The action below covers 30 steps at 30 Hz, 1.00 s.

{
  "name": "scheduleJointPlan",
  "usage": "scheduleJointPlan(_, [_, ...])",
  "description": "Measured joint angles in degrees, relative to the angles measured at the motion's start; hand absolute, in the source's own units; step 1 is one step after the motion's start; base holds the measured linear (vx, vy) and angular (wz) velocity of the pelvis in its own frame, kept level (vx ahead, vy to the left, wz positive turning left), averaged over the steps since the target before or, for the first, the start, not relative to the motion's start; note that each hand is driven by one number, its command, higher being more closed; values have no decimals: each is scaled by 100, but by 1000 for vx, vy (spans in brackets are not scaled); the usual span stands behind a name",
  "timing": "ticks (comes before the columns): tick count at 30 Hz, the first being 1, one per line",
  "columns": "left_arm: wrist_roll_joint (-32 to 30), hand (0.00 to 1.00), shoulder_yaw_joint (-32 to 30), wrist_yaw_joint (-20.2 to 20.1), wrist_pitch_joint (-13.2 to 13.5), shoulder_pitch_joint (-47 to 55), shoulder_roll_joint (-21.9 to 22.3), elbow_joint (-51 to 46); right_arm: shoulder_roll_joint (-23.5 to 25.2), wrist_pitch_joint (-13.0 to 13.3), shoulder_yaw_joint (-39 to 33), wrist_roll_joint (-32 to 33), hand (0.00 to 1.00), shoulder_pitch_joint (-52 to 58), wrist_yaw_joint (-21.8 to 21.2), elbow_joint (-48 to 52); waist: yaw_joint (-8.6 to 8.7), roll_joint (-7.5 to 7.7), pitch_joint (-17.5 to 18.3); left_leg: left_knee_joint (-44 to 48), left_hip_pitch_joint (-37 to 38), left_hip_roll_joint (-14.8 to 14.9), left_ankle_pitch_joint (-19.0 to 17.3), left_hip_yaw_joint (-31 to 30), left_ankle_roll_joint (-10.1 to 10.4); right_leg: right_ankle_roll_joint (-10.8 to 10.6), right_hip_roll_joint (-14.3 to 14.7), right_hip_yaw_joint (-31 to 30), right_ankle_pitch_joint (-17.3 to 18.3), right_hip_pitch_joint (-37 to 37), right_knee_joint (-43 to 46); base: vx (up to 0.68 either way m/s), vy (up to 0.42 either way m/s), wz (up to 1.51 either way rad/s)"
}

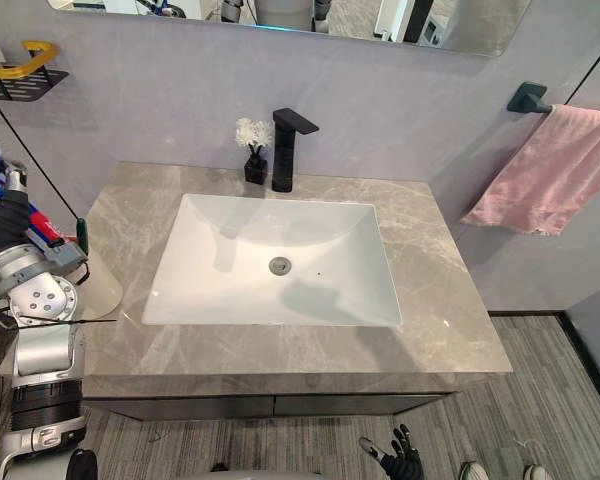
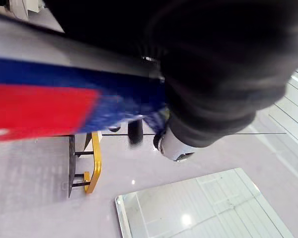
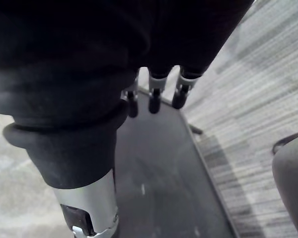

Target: Organize washtable

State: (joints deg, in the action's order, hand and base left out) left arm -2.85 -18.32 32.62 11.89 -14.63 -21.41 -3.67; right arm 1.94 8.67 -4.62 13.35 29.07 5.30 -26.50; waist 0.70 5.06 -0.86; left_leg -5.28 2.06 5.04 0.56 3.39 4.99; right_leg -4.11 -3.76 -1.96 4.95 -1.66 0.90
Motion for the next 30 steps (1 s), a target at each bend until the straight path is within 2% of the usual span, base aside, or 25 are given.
scheduleJointPlan(9, [-7, 0, -30, 63, 135, -1, 1, -192, 1, 0, 5, -58, 0, -65, -2, -195, -7, 3, -1, 0, -37, -13, 2, -100, -2, 1, -2, 59, 1, -6, -23, -3, 1, 3])
scheduleJointPlan(17, [-8, 0, -8, 198, 330, 0, 127, -943, 9, -2, 11, -124, 0, -272, 0, -385, -23, 3, -3, 2, -58, -29, 4, -210, -5, 0, 0, 185, 1, -56, -41, -1, 0, 7])
scheduleJointPlan(22, [-1, 0, -41, 244, 529, 148, 505, -1499, 72, -3, 5, -123, 0, -311, 1, -366, -21, -36, -33, 0, -44, -64, 7, -338, -12, 0, -9, 342, 1, -127, -24, -15, -3, 13])
scheduleJointPlan(25, [11, 0, -183, 238, 632, 583, 779, -1743, 116, -6, 5, -119, 0, -395, 4, -364, -28, -87, -69, -5, -51, -88, 4, -365, -22, 0, -34, 371, 1, -131, -21, -25, 8, 5])
scheduleJointPlan(29, [243, 0, -273, 235, 717, 1107, 1220, -1952, 175, -10, 3, -118, 0, -461, 15, -364, -89, -136, -102, -41, -78, -96, -1, -475, -42, 3, -42, 514, 3, -160, -14, -32, -4, 13])
scheduleJointPlan(30, [326, 0, -283, 234, 741, 1277, 1380, -1997, 197, -10, 0, -117, 0, -476, 44, -364, -149, -139, -105, -42, -78, -94, -2, -479, -45, 4, -41, 523, 4, -164, -14, -17, -7, 9])
